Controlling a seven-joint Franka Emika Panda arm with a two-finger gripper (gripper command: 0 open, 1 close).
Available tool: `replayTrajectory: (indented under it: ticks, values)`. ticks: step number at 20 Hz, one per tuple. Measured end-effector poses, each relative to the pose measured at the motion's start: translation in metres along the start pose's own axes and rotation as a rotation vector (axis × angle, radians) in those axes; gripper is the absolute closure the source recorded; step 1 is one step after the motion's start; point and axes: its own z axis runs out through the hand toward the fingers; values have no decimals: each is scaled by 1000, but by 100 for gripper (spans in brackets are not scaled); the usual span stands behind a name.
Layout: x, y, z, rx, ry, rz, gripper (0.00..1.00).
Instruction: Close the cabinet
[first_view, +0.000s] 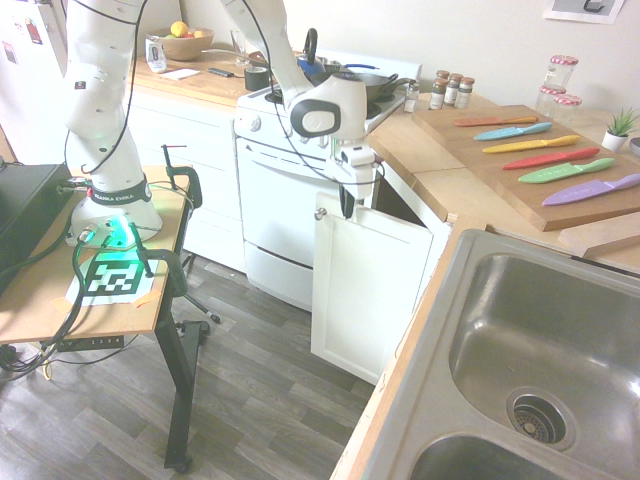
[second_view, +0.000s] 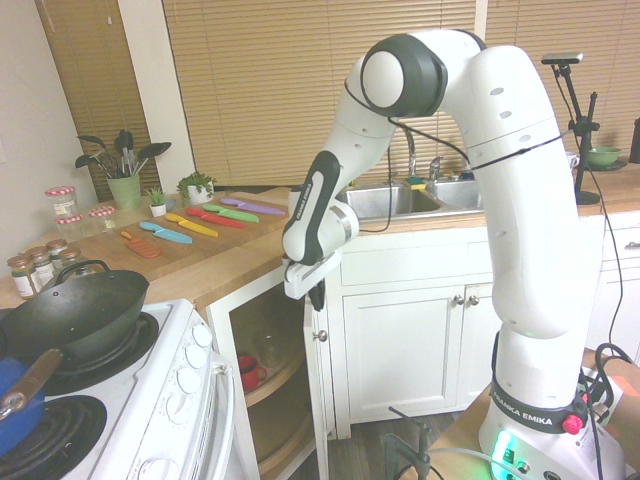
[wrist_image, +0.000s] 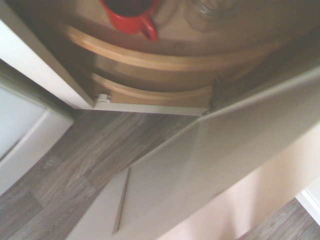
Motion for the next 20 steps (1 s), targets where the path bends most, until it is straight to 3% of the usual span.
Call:
replayTrajectory:
  ticks: [9, 14, 17, 20]
  values:
    - [30, -67, 6, -40, -44, 13, 100]
    - [35, -115, -17, -27, -28, 4, 100]
    - [37, -119, -22, -21, -20, 4, 100]
    - [33, -89, -3, -37, -13, 18, 100]
